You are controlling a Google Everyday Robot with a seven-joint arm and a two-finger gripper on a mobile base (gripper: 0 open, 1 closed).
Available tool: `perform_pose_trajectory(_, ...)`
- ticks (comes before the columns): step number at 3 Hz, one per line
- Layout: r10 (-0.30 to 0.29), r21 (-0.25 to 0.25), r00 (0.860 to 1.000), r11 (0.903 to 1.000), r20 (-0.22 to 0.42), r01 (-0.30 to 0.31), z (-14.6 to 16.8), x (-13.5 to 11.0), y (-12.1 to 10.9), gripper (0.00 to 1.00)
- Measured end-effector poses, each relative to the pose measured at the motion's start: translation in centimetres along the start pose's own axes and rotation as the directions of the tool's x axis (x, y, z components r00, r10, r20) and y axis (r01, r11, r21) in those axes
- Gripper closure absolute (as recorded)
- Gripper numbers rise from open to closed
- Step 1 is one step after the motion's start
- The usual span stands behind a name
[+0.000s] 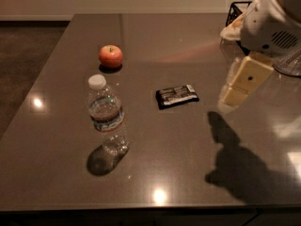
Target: Knock water bottle over
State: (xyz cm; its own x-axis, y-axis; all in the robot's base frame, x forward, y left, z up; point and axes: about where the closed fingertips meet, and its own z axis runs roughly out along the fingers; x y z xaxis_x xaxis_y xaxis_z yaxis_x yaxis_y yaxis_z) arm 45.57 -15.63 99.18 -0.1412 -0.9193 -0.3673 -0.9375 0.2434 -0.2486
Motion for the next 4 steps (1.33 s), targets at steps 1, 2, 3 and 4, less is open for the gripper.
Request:
perform_pose_trajectory(1, 0.011, -0.057, 0.992, 0.9984, 0.127, -0.004, 1.6, -3.9, 0.9, 0.0)
perform_pose_trajectory(2, 0.033, -0.132, 0.967, 0.9912, 0.253, 0.001, 3.7, -8.1, 2.9, 0.0)
perform_pose_trajectory(3, 0.036, -0.21, 0.931, 0.9767, 0.363, 0.044, 5.1, -11.7, 5.4, 0.0)
perform_pose_trajectory(4, 0.026, -0.253, 0.896, 0.9626, 0.444, 0.097, 5.9, -14.2, 7.6, 0.0)
